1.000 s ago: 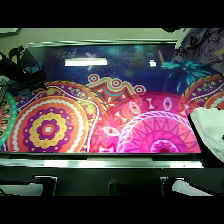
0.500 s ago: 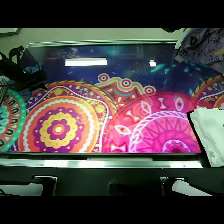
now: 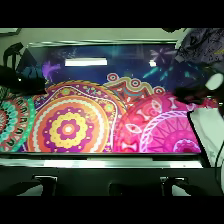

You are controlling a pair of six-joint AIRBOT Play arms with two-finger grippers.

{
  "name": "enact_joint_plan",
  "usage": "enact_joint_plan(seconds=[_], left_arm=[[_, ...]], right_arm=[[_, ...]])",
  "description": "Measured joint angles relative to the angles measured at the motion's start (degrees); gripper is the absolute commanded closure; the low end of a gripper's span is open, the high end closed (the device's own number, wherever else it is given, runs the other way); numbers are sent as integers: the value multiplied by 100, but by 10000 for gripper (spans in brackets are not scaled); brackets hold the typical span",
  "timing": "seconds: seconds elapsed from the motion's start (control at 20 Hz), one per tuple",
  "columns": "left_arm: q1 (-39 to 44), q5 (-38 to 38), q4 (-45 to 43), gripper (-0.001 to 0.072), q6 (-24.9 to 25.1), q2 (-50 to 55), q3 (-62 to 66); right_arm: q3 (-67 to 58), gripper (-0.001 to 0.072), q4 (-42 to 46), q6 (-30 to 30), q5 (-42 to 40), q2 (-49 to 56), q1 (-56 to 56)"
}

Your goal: Fold the clothes and pants, and hang the long-sleeved shirts on hangers.

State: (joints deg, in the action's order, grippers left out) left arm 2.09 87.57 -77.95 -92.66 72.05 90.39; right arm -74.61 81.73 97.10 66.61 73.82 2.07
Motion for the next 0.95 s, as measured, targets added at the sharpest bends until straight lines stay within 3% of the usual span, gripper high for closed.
enact_joint_plan(seconds=[0.2,0.4,0.95], left_arm=[[85,-428,-7,689,109,-881,-1202],[114,-573,-11,688,122,-1165,-1617],[116,-643,-9,688,76,-1261,-1773]], right_arm=[[157,680,-103,-229,-219,-153,-1478],[199,680,-146,-334,-487,-199,-2299],[205,680,-162,-258,-409,-219,-2612]])
